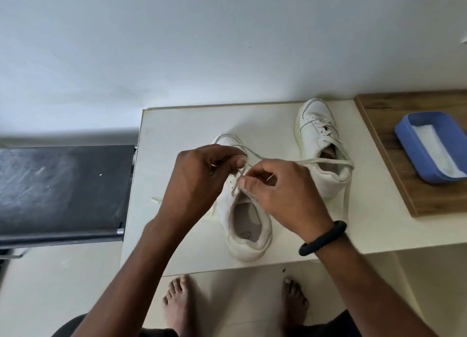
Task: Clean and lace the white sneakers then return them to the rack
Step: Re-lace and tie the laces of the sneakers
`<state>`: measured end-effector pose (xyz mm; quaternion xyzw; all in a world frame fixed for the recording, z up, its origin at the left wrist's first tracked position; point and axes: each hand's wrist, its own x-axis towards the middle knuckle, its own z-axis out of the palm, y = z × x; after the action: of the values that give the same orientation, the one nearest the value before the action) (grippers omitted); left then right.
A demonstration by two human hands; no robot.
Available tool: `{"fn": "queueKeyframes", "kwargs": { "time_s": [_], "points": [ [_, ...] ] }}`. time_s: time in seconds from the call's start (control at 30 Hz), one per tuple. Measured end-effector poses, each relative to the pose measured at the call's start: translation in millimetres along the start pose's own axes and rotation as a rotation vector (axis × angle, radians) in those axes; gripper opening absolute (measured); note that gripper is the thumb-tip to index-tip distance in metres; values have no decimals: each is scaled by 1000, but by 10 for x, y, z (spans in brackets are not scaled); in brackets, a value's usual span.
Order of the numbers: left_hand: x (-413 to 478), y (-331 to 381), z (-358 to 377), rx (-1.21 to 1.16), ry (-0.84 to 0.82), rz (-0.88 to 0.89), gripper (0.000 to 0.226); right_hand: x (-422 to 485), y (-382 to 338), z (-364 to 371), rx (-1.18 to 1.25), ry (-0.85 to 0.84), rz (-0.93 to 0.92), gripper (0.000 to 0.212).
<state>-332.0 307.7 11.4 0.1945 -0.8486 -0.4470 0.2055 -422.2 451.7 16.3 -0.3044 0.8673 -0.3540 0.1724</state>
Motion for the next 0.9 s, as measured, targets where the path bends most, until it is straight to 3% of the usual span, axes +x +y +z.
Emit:
{"fn": "queueKeyframes", "kwargs": {
  "time_s": [0.23, 0.37, 0.47, 0.63, 0.77, 0.9],
  "points": [
    [-16, 47, -54, -64, 17, -167, 20, 31, 16, 198, -20, 225, -149, 13],
    [-26, -47, -86, 6, -138, -251, 21, 60, -22, 141, 345, 210, -93, 13],
    [-71, -50, -90, 83, -306, -200, 28, 101, -68, 38, 634, 199, -112, 10],
    [-103, -54, -52, 88, -298, -83, 16, 84, -192, -137, 859, 212, -131, 7],
    [-108, -63, -5, 174, -234, -14, 36, 94, -195, -162, 884, 237, -155, 7],
    [-83, -122, -22, 177, -190, -28, 5, 197, 15, -86, 608, 265, -5, 5]
  ]
}}
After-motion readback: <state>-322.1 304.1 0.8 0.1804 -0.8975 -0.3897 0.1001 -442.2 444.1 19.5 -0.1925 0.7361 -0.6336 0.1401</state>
